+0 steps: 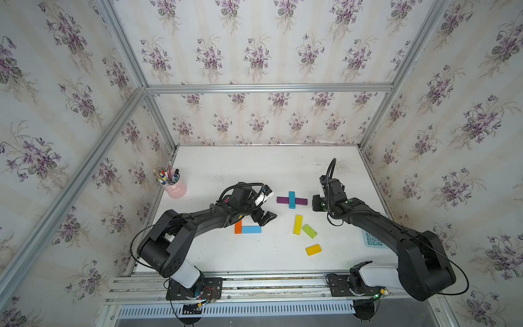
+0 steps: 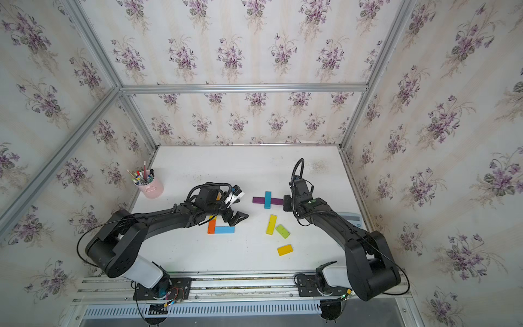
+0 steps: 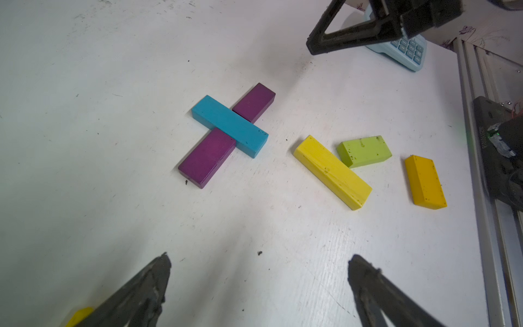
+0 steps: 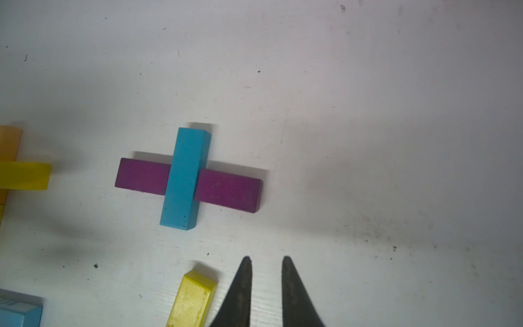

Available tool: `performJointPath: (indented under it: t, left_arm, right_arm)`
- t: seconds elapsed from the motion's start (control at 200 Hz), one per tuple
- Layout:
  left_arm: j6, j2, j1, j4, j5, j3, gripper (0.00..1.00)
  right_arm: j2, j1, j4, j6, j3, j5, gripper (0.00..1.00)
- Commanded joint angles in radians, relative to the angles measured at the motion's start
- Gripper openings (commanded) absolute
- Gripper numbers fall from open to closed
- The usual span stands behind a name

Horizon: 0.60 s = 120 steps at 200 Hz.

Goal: Assemble the letter t with building blocks
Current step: Assemble the building block at the center of the board.

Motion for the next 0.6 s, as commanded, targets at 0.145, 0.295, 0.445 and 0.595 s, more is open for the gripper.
performJointPath:
  t: [0.145,0.295,0.445,0.595]
  left_arm:
    - [0.006,-0.012,0.000,-0.001,0.002,0.003,1.00]
    - [0.006,-0.014,0.000,-0.007,0.001,0.003,1.00]
    - [0.004,-0.017,0.000,-0.008,0.001,0.003,1.00]
    - [0.004,-0.018,0.000,-0.011,0.001,0.004,1.00]
  right_arm:
    - [0.146,-0.036,0.080,0.057,0.027,-0.088,0.18]
    - [0.217,-0.035,0.079,0.045,0.076,-0.080,0.16]
    - [0.272,-0.036,0.079,0.040,0.108,-0.053,0.14]
    - [0.324,-0.036,0.074,0.036,0.143,-0.040,0.11]
